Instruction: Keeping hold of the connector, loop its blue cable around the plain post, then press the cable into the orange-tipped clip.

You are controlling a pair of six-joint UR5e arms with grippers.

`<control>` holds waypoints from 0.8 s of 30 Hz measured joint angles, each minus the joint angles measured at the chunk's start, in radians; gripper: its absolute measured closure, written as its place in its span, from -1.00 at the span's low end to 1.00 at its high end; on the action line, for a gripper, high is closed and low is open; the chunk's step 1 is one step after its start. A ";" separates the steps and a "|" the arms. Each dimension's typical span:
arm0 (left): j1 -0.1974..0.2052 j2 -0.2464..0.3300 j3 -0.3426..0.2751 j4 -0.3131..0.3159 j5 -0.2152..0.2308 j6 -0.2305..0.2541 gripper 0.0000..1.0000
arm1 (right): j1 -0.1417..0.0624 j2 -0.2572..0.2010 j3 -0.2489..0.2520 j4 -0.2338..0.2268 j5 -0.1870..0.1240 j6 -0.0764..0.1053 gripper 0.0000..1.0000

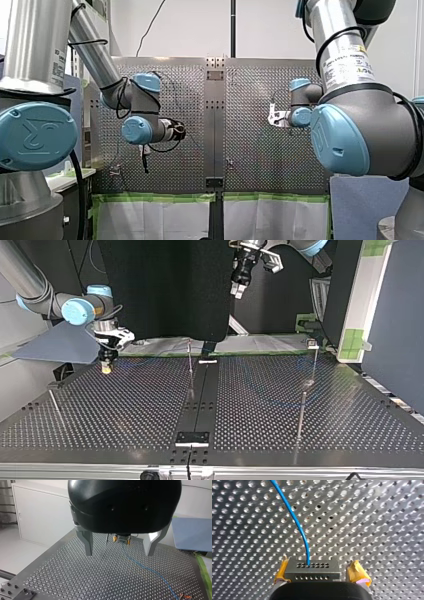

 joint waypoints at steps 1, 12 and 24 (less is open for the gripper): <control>0.000 0.000 0.000 0.000 0.000 0.000 -0.98 | 0.000 0.000 0.001 -0.005 0.000 0.000 -1.00; 0.000 0.000 0.000 0.001 -0.001 0.000 -0.98 | 0.001 0.000 0.002 -0.017 0.000 -0.001 -1.00; 0.000 0.000 0.000 0.001 -0.001 0.000 -0.98 | 0.001 0.000 0.002 -0.018 -0.001 -0.001 -1.00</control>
